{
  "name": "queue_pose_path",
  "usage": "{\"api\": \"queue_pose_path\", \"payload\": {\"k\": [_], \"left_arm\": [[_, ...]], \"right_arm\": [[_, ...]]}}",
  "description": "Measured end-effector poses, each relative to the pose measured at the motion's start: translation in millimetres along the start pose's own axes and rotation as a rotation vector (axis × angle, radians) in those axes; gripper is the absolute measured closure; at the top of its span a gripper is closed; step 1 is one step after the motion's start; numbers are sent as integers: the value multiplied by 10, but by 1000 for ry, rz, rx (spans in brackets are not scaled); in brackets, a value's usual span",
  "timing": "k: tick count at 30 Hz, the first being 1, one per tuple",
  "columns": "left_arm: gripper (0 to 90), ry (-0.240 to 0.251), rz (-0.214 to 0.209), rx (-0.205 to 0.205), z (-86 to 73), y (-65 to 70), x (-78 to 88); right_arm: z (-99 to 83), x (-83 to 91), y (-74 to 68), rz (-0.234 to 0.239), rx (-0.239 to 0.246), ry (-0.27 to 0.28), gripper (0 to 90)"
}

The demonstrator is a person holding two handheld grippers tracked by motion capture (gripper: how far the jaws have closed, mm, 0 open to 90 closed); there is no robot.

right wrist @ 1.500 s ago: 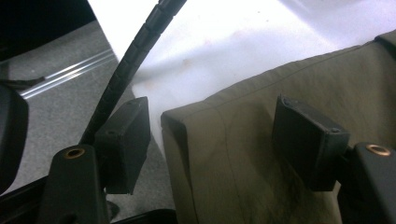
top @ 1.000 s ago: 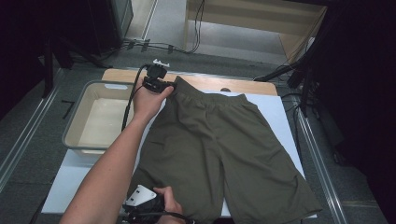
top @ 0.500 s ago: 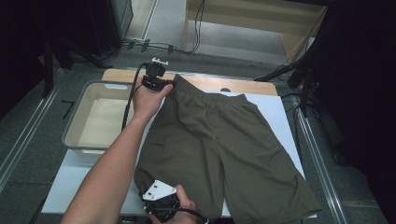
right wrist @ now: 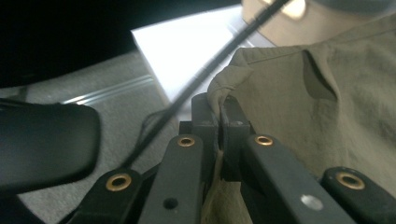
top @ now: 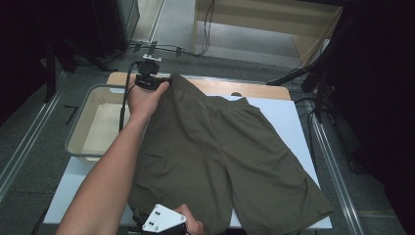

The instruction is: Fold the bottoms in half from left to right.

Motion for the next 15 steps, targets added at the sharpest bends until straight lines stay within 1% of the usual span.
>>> {"api": "queue_pose_path", "payload": {"k": [3, 6, 8, 11, 12, 14, 15], "left_arm": [[842, 6, 27, 16, 19, -149, 90], [842, 10, 50, 28, 26, -264, 155], [842, 10, 51, 35, 20, -305, 162], [842, 14, 38, 62, 19, -334, 153], [842, 22, 35, 72, 24, -326, 147], [842, 28, 36, 70, 37, -295, 134], [842, 30, 36, 68, 43, -274, 124]], "right_arm": [[45, 84, -64, 19, 20, 20, 857], [53, 191, -98, 10, 44, 41, 857], [46, 269, -97, -2, 58, 52, 857], [26, 397, -74, -19, 57, 73, 857], [16, 441, -65, -33, 67, 76, 857], [-16, 535, -44, -50, 86, 86, 857], [-38, 587, -27, -55, 80, 90, 857]]}}
Point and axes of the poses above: each handheld gripper's, and its own axes: x roughly backward along the jaws, z roughly out of its top, y roughly to its right, the point moved 1 cm from there along -x, roughly forward along the jaws, and after that the axes turned 5 degrees about z, right-handed, at the moved point
